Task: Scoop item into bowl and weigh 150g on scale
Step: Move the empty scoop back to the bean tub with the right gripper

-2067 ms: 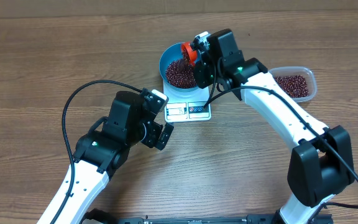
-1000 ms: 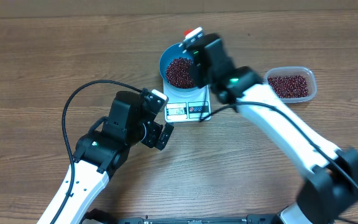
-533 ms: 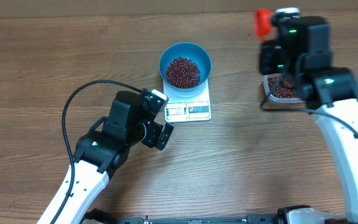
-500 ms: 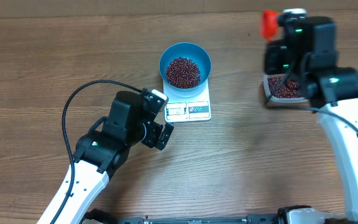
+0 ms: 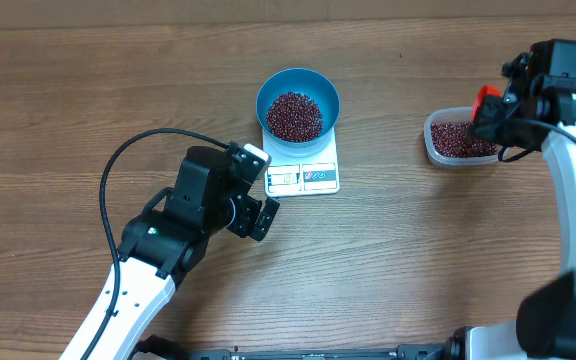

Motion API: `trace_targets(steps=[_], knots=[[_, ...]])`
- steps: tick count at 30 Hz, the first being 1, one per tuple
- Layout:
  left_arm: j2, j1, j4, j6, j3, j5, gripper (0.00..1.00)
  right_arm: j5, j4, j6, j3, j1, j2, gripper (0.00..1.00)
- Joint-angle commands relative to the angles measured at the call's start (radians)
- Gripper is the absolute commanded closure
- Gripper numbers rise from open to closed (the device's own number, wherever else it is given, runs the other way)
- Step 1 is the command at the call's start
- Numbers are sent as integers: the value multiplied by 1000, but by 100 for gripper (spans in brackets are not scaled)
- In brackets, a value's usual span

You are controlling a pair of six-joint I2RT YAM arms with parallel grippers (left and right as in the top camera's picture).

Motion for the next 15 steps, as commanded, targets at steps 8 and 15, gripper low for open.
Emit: trace_targets(steps=[8,15], knots=[[5,4,0,-6,-5,-7,1,-18,-8,-5,0,-4,163,96],[5,4,0,-6,-5,-7,0,-37,-5,-28,-1,-4,208,96]])
